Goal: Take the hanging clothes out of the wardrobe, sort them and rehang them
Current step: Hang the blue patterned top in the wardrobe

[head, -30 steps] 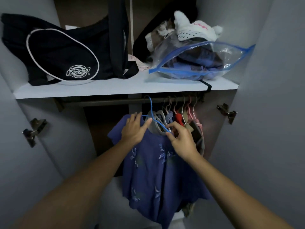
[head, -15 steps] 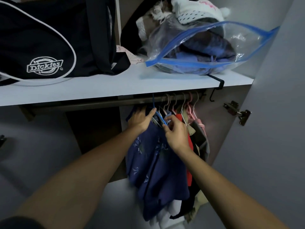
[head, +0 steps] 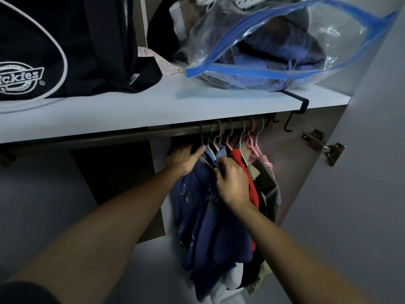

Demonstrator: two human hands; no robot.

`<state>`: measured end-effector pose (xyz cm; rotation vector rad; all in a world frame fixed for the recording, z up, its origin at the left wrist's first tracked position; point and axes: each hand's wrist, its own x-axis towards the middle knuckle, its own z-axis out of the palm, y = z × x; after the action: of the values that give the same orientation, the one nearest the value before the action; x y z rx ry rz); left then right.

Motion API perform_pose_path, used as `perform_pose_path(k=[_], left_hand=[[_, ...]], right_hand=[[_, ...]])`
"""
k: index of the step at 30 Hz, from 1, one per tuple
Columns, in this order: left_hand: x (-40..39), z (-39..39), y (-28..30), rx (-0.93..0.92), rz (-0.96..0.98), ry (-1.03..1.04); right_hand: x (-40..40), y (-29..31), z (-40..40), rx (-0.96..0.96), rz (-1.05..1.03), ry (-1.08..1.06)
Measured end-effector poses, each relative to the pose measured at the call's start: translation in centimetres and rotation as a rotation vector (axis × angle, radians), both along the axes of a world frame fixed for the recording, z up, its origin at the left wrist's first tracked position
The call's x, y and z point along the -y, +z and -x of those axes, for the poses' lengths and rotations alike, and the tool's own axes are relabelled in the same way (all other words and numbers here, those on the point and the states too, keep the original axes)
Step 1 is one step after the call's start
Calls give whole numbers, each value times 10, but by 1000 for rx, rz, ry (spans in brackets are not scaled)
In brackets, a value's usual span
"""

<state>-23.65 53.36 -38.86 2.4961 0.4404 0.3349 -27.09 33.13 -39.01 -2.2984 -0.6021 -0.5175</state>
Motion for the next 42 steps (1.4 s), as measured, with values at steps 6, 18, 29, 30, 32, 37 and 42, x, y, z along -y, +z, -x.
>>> perform_pose_path(k=[6,18,29,30,32,37,42], left_hand=[[0,-1,-5,3,-63,-30],[31,59,11,-178,-186,145],[145,309,33,-160,-323,389],[154,341,39,-159,-368,408],[173,409,50,-118,-425,481],[235,583,63,-104,-397,745],[298,737,60,-105,-365,1037]], right_hand=[[1,-12,-2,90,127,-19],[59,23,19,-57,356,88],[116,28,129,7,293,516],[112,32,147,10,271,572],[98,39,189,49,232,697],[64,52,320,159,194,1080],[69,48,465,191,210,1389]])
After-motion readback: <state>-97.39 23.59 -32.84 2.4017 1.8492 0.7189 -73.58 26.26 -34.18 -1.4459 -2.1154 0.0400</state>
